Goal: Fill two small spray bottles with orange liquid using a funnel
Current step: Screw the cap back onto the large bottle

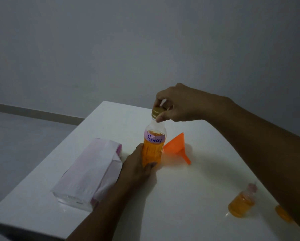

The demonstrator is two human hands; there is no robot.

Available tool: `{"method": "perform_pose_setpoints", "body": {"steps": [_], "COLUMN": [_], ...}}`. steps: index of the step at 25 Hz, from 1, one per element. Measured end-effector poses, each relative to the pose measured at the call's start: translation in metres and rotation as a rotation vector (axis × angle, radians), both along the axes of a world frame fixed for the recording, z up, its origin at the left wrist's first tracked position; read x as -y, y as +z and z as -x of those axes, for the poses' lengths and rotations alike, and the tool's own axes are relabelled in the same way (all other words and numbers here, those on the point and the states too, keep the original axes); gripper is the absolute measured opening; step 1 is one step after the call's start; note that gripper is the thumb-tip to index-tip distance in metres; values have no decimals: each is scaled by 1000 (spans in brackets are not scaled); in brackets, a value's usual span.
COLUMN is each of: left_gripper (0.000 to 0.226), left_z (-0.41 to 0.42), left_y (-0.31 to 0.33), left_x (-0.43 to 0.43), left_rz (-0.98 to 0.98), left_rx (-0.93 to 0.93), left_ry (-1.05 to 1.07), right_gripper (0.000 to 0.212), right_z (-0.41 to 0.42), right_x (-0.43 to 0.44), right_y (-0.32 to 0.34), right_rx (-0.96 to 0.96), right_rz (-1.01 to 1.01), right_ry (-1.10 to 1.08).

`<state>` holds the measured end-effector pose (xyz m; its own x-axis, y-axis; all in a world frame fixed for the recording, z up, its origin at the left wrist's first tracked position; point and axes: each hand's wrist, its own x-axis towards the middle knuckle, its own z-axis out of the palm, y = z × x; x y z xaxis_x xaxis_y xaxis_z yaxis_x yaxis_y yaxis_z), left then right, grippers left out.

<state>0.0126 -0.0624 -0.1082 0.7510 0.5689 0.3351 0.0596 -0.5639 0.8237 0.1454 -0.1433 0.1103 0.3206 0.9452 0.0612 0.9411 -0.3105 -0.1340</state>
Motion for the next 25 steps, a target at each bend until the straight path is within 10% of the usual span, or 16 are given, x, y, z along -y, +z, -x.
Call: {"method": "perform_pose_setpoints", "body": {"steps": [6,16,25], "left_gripper": [51,55,61], "left_z": [-5,-9,-9], "left_y": [-4,-7,-3], "left_x": [-11,-13,-16], "left_rz": [45,46,72], "left_rx": [-29,-67,-91], "left_ry": [-12,23,-20], "right_gripper": [66,29,53], "right_z": [-4,-11,-24], "right_x": [-2,-7,4], "right_y": [3,-4,-2], "right_rx": [63,201,95], "right_rz": [21,-32,-78], "right_ry": [15,123,178]}}
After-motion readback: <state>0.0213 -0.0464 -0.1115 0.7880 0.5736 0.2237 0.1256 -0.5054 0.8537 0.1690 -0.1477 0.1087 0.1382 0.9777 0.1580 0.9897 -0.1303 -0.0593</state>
